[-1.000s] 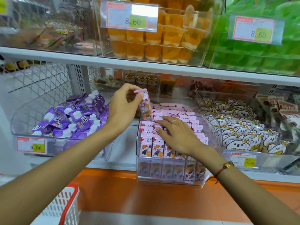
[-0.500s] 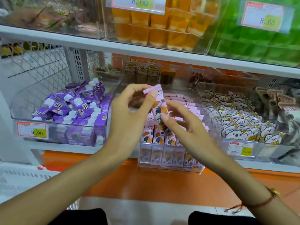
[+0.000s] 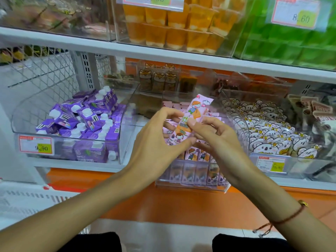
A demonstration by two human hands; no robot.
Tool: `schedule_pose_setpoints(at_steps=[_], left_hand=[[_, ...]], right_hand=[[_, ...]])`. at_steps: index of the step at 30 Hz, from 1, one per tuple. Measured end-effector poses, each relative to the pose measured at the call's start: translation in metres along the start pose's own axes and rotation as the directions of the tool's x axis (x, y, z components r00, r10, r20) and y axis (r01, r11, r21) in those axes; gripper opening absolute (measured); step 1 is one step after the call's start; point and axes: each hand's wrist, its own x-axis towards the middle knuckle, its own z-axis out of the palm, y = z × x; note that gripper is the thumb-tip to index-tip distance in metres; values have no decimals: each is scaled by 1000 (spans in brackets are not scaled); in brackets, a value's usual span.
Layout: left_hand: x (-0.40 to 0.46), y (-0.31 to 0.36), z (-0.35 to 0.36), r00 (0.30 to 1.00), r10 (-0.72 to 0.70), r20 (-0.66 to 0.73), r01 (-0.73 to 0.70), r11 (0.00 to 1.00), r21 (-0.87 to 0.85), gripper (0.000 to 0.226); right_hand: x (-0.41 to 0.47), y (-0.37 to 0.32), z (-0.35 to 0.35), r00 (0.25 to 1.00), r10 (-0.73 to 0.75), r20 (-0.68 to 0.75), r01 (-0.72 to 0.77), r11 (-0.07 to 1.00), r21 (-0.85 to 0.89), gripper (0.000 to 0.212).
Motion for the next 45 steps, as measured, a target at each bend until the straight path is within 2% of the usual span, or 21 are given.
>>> schedule_pose_setpoints(at_steps=[2, 6, 8, 11, 14, 17, 21, 23, 25, 29, 33, 37, 42, 45], left_hand=[[1, 1, -1, 1000, 0, -16, 0, 1000, -13, 40], [0, -1, -1, 999, -9, 51, 10, 1000, -13, 27], [0, -2, 0, 998, 23, 54, -25, 999, 47, 26], [1, -1, 2, 996, 84, 10, -85, 989, 119, 38], [2, 1, 2, 997, 78, 9, -78, 997, 4, 32], [4, 5, 0, 998, -6, 68, 15, 990, -143, 26], [7, 7, 1, 955, -187, 228, 257, 909, -328, 7], [6, 8, 2, 925, -240, 295, 344, 858, -382, 8], [6, 9, 2, 912, -252, 323, 373, 835, -403, 10], [9, 8, 1, 922, -240, 303, 352, 845, -403, 7], [13, 5, -6, 967, -69, 245, 145, 940, -309, 29], [17, 3, -14, 974, 55, 221, 20, 946, -324, 42], [15, -2, -11, 971, 29, 236, 58, 934, -353, 44], [16, -4, -11, 969, 1, 247, 88, 932, -350, 36]], right_hand=[[1, -1, -2, 999, -9, 42, 8, 1000, 28, 18], [1, -4, -6, 992, -12, 129, -2, 994, 106, 14], [1, -2, -4, 995, -69, 69, 64, 995, 72, 15], [0, 2, 1, 977, -210, -30, 208, 977, -54, 16], [-3, -1, -1, 965, -261, -5, 259, 961, -97, 21], [-1, -5, -8, 986, -164, 4, 163, 979, -126, 38], [1, -5, -13, 998, 23, -54, -26, 998, -62, 28], [1, -3, -13, 995, 75, -63, -79, 995, -58, 30], [1, -3, -13, 994, 88, -66, -91, 995, -50, 30], [1, -5, -14, 998, 53, -29, -54, 998, -24, 34], [0, -8, -17, 997, -49, 56, 53, 995, -83, 41], [-2, -10, -16, 974, -185, 132, 195, 979, -66, 37], [-3, -9, -14, 961, -242, 133, 252, 965, -71, 36], [-4, -8, -14, 963, -247, 107, 261, 954, -145, 48]])
